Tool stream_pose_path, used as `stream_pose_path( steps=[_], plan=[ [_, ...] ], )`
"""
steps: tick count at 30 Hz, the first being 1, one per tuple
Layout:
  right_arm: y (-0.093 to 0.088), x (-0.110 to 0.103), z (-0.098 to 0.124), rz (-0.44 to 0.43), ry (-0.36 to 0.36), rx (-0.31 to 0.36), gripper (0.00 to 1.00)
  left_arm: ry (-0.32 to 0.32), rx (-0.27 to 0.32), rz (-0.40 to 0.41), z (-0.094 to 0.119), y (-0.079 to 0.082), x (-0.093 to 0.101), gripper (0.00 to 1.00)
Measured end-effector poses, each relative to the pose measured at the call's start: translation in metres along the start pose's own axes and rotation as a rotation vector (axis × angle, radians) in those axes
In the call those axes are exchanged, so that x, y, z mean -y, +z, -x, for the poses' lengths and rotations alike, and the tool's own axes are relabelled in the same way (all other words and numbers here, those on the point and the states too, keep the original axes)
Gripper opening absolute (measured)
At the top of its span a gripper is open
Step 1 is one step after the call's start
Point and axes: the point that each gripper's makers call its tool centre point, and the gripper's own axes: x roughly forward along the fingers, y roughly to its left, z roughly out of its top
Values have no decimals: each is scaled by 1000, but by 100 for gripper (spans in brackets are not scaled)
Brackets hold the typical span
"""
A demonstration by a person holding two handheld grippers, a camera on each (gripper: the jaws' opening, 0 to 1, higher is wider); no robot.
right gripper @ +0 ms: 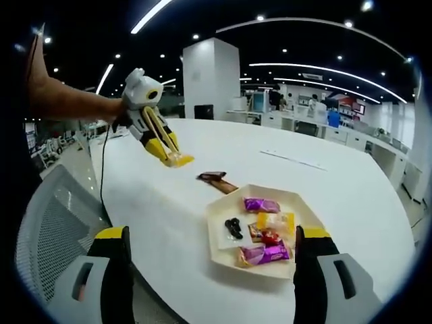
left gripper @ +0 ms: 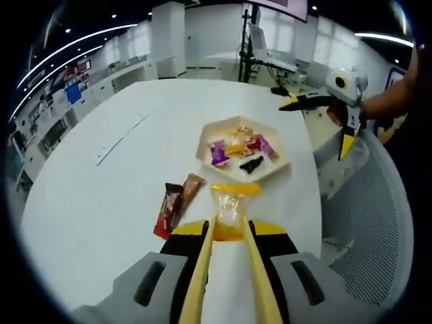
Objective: Place the target food into the container with the food tongs after gripping and lifting it, then release it inside without dropping or visibly crushing the food.
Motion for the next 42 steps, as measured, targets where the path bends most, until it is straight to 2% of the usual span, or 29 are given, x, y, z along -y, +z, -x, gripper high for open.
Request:
stream_pose_path(
  steps=[6,19,42],
  plan=[
    [1,0,0,-3,0,6,100,-2,6,-2,3,8,-5,19],
    [1,1,0,-5,-2,6,100,20,12,-10,3,14,-14,19],
    [1,1,1,-5,-5,6,99,3,-2,-36,-12,35,-12,20]
  ],
)
